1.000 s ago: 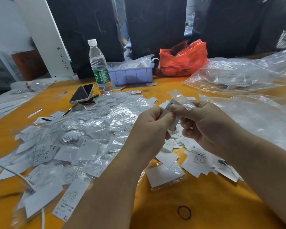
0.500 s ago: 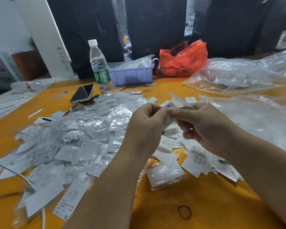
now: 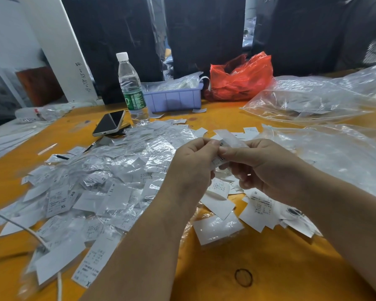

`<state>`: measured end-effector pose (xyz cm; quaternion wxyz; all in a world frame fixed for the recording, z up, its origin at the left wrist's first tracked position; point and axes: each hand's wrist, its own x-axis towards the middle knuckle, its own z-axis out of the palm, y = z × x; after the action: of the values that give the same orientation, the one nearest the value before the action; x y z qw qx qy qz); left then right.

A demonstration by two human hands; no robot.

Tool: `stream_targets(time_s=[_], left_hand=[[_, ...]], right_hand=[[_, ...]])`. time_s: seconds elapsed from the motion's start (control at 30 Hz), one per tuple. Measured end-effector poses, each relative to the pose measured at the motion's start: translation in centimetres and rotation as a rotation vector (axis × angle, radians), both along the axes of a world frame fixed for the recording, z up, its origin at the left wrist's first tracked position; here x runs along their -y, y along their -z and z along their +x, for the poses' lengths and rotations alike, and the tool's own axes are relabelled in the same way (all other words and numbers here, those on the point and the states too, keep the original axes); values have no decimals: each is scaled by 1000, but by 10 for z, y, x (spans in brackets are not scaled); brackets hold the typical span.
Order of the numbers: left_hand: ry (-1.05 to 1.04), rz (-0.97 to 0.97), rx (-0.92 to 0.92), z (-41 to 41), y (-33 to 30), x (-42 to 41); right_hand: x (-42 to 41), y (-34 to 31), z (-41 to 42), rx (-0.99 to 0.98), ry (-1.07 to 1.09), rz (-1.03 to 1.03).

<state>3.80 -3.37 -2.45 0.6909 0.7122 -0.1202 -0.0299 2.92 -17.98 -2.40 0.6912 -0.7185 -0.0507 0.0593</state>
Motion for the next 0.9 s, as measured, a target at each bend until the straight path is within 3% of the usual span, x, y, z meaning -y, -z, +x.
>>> stream_targets(time_s=[0.33, 0.63, 0.9], left_hand=[[-109, 89, 92, 1, 2, -1], [-64, -132, -14, 2, 0, -1], [-232, 157, 373, -1, 7, 1]], right_hand=[[3, -1, 4, 34, 131, 88], [0, 0, 4, 20, 151, 165], [-1, 3, 3, 86, 161, 105]])
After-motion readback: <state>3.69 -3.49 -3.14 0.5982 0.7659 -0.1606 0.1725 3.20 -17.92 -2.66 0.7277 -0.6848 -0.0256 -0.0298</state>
